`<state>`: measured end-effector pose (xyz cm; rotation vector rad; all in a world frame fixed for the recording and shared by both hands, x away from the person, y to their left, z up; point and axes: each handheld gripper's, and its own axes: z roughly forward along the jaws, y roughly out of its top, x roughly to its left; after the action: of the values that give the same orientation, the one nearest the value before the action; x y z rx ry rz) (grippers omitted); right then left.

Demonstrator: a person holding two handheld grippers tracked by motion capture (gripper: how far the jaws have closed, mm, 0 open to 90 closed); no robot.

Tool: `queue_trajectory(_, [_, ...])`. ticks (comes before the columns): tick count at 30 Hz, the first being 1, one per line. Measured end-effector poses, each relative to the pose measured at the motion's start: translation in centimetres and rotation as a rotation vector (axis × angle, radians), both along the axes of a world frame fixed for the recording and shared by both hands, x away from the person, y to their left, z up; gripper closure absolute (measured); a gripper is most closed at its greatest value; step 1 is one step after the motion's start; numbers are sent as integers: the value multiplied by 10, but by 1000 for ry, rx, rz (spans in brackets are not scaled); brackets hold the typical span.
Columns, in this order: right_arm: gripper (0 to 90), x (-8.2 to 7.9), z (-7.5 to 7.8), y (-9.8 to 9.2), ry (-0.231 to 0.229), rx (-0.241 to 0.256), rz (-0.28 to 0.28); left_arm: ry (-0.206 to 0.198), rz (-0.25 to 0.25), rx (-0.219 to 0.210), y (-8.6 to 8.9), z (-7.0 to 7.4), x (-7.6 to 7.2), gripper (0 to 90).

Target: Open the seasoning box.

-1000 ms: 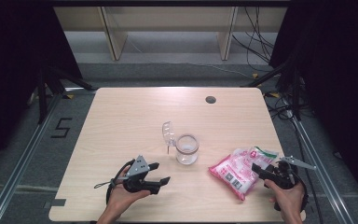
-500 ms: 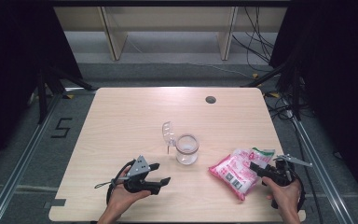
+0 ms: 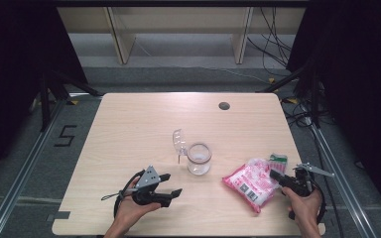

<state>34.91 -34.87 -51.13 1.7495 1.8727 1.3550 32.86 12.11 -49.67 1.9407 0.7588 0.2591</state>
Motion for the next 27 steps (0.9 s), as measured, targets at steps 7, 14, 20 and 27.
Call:
queue_trajectory(7, [900,-4,6,2,-20,29,-13,-3,-3,12,1,1,0,316])
queue_trajectory(14, [900,-4,11,3,-81,32,17,-13,-17,28,1,1,1,317])
queue_trajectory(20, [900,-8,19,8,-125,7,24,-9,-14,7,0,0,0,317])
queue_trajectory(27, [900,-14,29,17,-163,38,42,-4,-12,2,0,1,-1,317])
